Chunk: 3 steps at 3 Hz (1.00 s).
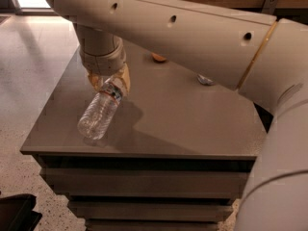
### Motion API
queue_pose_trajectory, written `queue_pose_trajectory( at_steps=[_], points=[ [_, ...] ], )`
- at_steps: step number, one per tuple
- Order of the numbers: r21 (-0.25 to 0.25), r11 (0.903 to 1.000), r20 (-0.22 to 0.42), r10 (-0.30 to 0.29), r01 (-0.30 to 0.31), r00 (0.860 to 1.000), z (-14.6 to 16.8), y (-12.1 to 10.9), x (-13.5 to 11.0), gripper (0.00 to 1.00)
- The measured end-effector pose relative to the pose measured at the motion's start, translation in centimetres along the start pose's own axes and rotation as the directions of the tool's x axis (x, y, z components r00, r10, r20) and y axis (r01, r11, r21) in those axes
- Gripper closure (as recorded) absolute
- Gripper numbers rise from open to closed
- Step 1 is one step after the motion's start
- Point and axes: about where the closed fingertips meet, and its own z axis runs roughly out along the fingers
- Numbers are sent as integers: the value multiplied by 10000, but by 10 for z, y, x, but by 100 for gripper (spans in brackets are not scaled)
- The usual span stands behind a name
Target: Place water bottle upright
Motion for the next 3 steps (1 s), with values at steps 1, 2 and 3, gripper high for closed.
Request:
queue_pose_trajectory(
  at_steps=[1,2,3],
  points=[
    [-96,9995,587,-293,299,9978,-23,-2,-13,100],
    [-438,9969,1431,-583,652,9880,-46,-5,-24,100],
    [-1074,9876,2449,-856,1147,9658,-65,-12,-34,100]
  ],
)
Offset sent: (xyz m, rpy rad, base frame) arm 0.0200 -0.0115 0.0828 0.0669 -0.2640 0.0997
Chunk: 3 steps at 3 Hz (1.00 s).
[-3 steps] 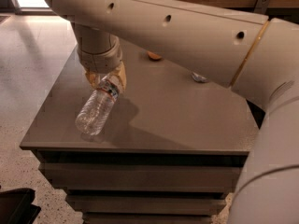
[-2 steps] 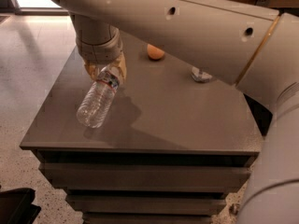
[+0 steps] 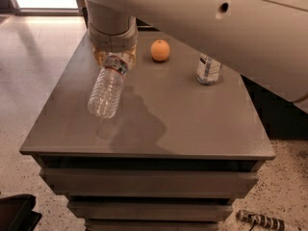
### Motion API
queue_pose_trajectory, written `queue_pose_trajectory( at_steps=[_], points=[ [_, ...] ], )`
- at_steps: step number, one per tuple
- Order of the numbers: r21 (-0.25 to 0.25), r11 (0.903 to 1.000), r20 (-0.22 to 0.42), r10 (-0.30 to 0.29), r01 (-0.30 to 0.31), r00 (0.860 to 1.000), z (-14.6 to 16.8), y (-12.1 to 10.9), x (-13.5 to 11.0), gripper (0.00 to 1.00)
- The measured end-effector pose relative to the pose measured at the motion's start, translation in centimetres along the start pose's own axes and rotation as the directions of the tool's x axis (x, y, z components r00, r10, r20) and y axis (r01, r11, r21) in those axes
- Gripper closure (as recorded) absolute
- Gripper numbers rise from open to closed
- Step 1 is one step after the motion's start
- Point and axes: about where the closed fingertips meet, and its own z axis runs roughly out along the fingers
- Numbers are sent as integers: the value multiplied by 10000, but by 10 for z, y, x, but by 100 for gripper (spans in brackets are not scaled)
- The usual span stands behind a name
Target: Place water bottle upright
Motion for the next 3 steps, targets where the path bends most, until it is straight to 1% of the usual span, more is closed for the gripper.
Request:
queue_pose_trajectory(
  at_steps=[1,2,3],
  points=[
    [-725,9968,1050,-264,342,9941,-13,-4,-16,100],
    [-1616,9819,2087,-637,987,9759,-18,-6,-34,100],
    [-2350,9534,3183,-1084,1891,9418,-25,-6,-47,100]
  ],
)
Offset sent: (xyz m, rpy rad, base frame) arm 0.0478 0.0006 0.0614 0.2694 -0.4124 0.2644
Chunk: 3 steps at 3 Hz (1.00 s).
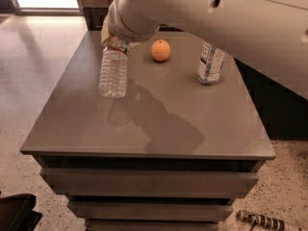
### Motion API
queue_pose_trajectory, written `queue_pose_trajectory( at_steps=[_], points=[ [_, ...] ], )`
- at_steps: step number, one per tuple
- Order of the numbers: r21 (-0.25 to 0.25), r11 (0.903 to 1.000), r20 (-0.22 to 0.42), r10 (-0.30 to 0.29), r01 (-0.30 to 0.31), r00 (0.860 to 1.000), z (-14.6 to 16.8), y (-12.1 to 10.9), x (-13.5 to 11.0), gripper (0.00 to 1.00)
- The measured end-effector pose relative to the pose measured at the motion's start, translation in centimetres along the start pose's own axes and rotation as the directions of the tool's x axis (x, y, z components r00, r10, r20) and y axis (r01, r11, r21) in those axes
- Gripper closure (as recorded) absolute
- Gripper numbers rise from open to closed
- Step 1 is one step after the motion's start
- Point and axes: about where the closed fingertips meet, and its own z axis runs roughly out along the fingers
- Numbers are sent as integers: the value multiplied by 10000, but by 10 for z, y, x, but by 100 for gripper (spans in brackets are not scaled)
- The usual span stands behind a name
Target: Place water bottle upright
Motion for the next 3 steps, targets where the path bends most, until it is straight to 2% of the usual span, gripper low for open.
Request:
queue_pose_trajectory(
  at_steps=[1,2,3],
  points=[
    [-931,9920,1039,-750,848,9917,-3,3,-8,100],
    [-1752,9734,2161,-1082,1476,9704,-4,10,-15,100],
    [-2112,9532,3345,-1374,2163,9323,-3,15,-17,100]
  ],
)
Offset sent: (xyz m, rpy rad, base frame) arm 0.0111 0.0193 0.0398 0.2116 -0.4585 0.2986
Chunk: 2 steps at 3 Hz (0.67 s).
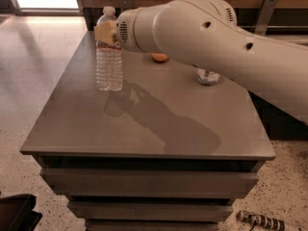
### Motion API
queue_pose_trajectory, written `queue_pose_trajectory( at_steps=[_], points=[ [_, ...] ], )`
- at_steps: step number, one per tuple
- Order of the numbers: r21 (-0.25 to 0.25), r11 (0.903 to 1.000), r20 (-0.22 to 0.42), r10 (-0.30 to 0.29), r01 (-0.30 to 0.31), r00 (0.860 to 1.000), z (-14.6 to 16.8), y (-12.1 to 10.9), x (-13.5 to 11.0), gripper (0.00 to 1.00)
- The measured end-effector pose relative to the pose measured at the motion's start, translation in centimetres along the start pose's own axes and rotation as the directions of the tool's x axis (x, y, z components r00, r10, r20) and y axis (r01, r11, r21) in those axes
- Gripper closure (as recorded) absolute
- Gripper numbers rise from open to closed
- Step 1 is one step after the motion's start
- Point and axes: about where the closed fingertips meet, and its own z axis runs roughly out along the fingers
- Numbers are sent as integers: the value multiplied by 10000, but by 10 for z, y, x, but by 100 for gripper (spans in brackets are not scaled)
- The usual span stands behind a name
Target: Place water bottle upright
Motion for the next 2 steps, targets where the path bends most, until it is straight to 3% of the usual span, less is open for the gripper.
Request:
queue_pose_trajectory(
  at_steps=[1,2],
  points=[
    [58,9993,1144,-385,381,9927,-4,-3,-4,100],
    [49,9991,1894,-412,410,9810,-8,0,-20,100]
  ],
)
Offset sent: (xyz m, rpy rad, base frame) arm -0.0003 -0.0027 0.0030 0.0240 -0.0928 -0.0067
